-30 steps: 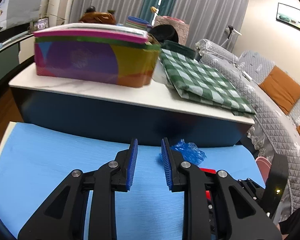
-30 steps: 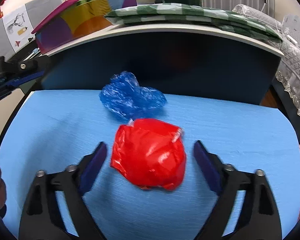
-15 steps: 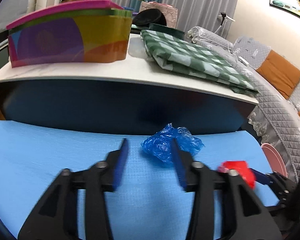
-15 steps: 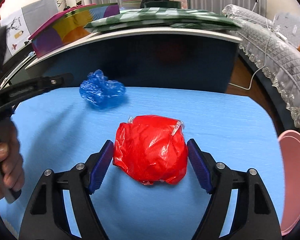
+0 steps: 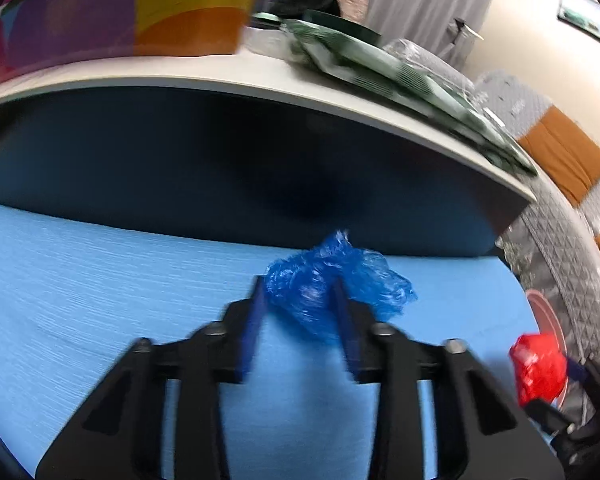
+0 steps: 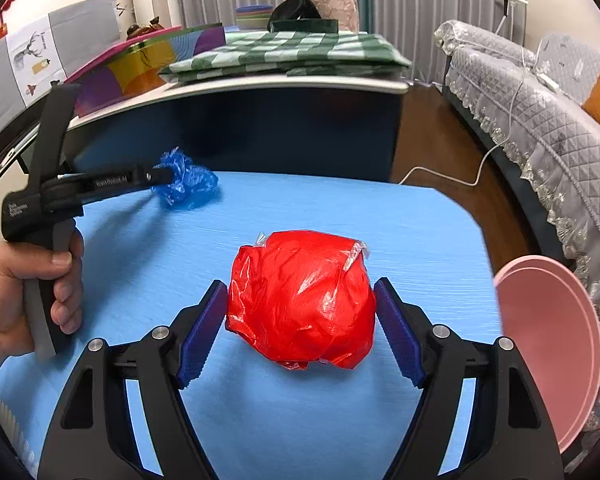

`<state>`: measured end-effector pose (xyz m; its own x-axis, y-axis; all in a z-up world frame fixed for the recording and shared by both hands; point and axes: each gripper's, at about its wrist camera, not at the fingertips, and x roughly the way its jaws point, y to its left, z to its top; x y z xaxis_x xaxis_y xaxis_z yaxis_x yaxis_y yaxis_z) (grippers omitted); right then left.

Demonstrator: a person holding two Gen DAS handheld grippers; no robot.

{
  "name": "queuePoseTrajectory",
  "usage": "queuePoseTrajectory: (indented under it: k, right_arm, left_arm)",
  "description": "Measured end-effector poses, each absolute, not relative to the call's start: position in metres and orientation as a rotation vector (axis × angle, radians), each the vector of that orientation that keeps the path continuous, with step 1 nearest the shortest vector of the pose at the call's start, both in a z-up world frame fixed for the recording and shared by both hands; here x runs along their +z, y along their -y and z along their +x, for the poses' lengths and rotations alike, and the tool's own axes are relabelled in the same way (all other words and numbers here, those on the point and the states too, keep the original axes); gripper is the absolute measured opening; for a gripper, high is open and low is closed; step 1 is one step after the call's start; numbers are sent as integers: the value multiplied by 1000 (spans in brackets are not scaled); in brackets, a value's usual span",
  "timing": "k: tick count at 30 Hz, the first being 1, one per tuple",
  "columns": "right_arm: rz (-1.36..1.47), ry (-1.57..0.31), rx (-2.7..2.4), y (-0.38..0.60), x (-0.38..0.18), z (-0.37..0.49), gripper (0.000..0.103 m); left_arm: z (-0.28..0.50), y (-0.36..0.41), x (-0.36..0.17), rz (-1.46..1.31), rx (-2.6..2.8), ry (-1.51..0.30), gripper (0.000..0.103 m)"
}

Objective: Collect trash
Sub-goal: 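Grasp the blue plastic bag with the left gripper while the right gripper grasps the red bag, then carry the blue bag and red bag over the pink bin with both grippers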

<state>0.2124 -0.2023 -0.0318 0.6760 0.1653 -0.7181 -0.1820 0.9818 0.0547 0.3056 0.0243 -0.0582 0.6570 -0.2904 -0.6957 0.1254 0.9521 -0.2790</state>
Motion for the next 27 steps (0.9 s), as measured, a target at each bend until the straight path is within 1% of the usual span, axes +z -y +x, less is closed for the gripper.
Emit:
queuePoseTrajectory:
  k: [2,5,11,16,23,27]
  right_arm:
    - [-24,-798,192,208,-26,208,74]
    - [-19,-785,183,218,-19,201,74]
    - [-2,-744,165,237,2,183,74]
    - [-10,-702,160,250,25,164,74]
    - [8,-641,126,280,49,142,74]
    - [42,-608,99,299,49,130,74]
  left_arm:
    - [300,-19,-55,-193,-246,-816,11]
    - [287,-10,-47,-163,-263,-799,8]
    - [260,2,-24,-105,-260,-753,7]
    - [232,2,-6,-122,-243,-722,7]
    - [193,16,3,-121,-203,-683,7]
    - [170,27,4,-113,-197,-673,7]
